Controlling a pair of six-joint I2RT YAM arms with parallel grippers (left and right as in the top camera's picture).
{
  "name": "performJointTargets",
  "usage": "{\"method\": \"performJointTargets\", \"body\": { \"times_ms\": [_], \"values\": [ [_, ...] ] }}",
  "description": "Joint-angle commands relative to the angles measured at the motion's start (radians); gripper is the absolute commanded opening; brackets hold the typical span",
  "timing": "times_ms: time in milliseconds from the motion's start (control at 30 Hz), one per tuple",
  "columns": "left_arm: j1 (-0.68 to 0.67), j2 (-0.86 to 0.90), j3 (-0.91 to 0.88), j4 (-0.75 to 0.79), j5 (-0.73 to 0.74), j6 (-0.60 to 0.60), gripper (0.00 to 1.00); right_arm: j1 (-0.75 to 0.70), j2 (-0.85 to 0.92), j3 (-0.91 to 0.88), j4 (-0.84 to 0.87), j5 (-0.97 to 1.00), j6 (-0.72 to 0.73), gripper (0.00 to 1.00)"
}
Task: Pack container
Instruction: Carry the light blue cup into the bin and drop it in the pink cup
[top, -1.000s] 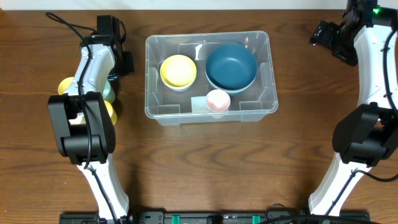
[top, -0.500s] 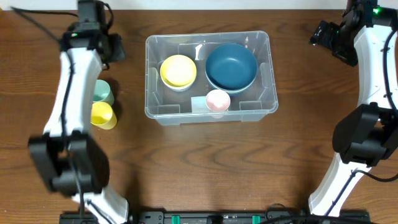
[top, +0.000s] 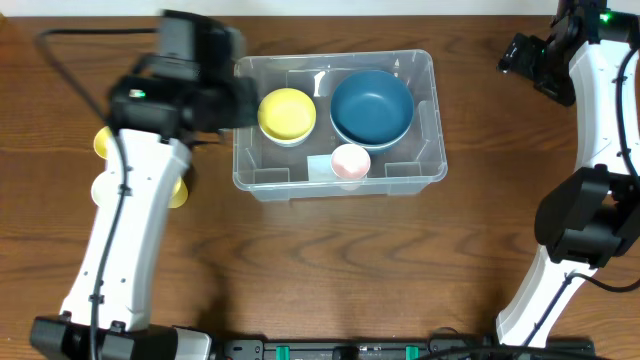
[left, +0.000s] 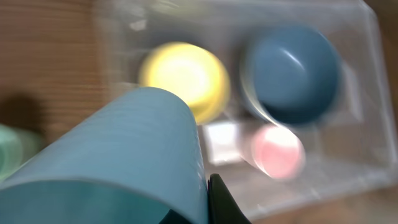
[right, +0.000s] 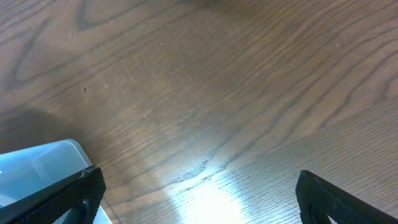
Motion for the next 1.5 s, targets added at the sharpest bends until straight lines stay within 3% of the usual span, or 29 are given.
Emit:
{"method": "performJointTargets", "body": {
  "times_ms": [0,200,333,833,867,967,1033,1167,1467],
  "values": [
    [-0.116,0.009,0.002,-0.004,0.061,0.118,0.06,0.007,-0.003,0.005,0.0,-0.003,0.012,0.99],
    [-0.292,0.046,0.002,0.014,0.056,0.228,0.06,0.007,-0.003,0.005,0.0,-0.003,0.012,0.99],
    [-0.351,0.103,0.002,0.024,0.017,0.238,0.06,0.006,-0.003,0.005,0.0,-0.003,0.012,0.99],
    [-0.37,0.341,0.002,0.033,0.005,0.238,0.06,0.007,-0.003,0.005,0.0,-0.003,0.012,0.99],
    [-0.37,0.349,0.002,0.033,0.005,0.238,0.11,0.007,-0.003,0.005,0.0,-0.003,0.012,0.99],
    [-0.37,0.361,0.002,0.034,0.004,0.238,0.57,0.007,-0.003,0.005,0.0,-0.003,0.012,0.99],
    [-0.368,0.361,0.002,0.042,0.004,0.238,0.73,0.008,-0.003,0.005,0.0,-0.003,0.012,0.99],
    [-0.354,0.343,0.011,0.062,0.004,0.237,0.8,0.007,-0.003,0.005,0.0,-0.003,0.012,0.99],
    [-0.234,0.193,0.11,-0.046,-0.022,0.204,0.8,0.008,-0.003,0.005,0.0,-0.003,0.012,0.99]
  ]
}}
